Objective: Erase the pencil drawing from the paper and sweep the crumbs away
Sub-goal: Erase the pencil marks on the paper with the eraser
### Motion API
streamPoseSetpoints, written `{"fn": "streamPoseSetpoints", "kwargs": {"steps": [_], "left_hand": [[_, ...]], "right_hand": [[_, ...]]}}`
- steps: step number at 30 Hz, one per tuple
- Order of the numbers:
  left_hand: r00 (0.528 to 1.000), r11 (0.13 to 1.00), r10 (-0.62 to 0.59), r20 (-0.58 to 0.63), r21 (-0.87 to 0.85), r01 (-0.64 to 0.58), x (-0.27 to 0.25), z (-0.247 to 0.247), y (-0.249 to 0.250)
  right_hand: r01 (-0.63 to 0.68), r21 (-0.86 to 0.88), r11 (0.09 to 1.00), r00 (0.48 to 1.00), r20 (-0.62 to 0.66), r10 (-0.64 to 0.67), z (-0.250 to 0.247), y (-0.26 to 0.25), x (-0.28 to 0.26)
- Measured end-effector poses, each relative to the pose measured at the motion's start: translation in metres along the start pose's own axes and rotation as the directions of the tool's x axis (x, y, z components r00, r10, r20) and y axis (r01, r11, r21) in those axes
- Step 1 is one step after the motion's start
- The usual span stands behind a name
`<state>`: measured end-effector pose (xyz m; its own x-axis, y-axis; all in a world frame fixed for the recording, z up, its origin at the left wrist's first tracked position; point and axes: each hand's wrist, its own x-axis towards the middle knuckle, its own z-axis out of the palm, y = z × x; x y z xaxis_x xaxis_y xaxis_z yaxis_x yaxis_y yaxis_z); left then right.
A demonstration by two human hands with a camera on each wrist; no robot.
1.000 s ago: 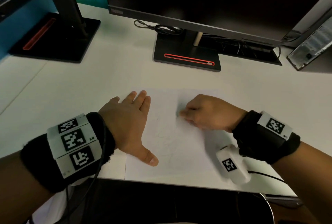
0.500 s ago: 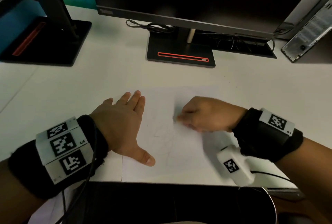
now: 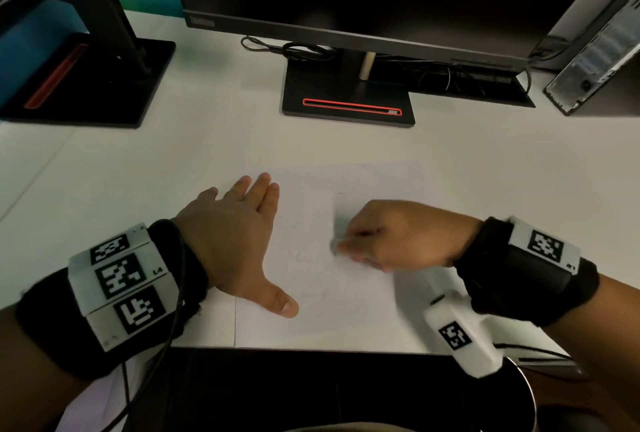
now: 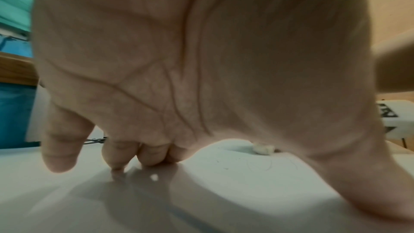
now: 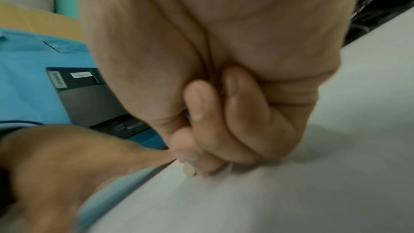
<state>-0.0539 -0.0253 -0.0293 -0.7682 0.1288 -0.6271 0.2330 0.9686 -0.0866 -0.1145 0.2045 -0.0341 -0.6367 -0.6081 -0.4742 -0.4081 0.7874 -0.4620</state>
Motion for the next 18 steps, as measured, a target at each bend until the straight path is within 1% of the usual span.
{"fn": "streamPoseSetpoints", "kwargs": {"steps": [2,3,4,6,7,8,10,11,12,14,15,18], "left_hand": [[1.0,1.0,0.002,-0.003,0.001,-0.002,0.0,0.0,0.0],[1.0,1.0,0.002,-0.005,0.0,-0.002,0.0,0.0,0.001],[1.0,1.0,0.001,-0.008,-0.002,-0.001,0.0,0.0,0.0],[1.0,1.0,0.002,-0.007,-0.003,-0.002,0.0,0.0,0.0],[1.0,1.0,0.003,-0.006,0.0,-0.003,0.001,0.001,0.0],[1.0,1.0,0.005,-0.009,0.004,-0.005,0.001,0.001,0.0],[1.0,1.0,0.006,-0.015,0.003,-0.006,0.002,0.001,0.0],[1.0,1.0,0.005,-0.015,-0.001,-0.005,0.001,0.001,0.0],[1.0,1.0,0.004,-0.012,-0.006,-0.004,0.001,0.001,0.0],[1.0,1.0,0.005,-0.012,-0.01,-0.005,0.001,0.001,-0.001],[1.0,1.0,0.007,-0.017,-0.007,-0.007,0.001,0.001,-0.001],[1.0,1.0,0.011,-0.022,-0.004,-0.011,0.001,0.001,-0.001]], "right_hand": [[-0.04,0.0,0.999,0.995,-0.089,0.04,-0.007,0.006,0.003],[-0.044,-0.01,0.999,0.993,-0.111,0.043,-0.008,0.005,0.002],[-0.028,-0.02,0.999,0.995,-0.093,0.026,-0.007,0.003,0.001],[0.016,-0.031,0.999,1.0,0.007,-0.015,0.0,-0.002,0.0],[0.017,-0.018,1.0,1.0,0.024,-0.017,0.002,-0.003,-0.001],[0.003,-0.002,1.0,1.0,0.001,-0.003,0.0,0.0,0.0],[-0.033,-0.004,0.999,0.995,-0.099,0.032,-0.006,0.004,0.003],[-0.032,-0.018,0.999,0.992,-0.119,0.03,-0.006,0.003,0.004],[-0.018,-0.03,0.999,0.995,-0.098,0.014,-0.004,0.0,0.004],[0.02,-0.036,0.999,1.0,0.004,-0.02,0.002,-0.006,0.003],[0.024,-0.024,0.999,1.0,0.02,-0.023,0.002,-0.007,0.004],[-0.02,-0.02,1.0,0.996,-0.088,0.018,-0.005,-0.006,0.008]]}}
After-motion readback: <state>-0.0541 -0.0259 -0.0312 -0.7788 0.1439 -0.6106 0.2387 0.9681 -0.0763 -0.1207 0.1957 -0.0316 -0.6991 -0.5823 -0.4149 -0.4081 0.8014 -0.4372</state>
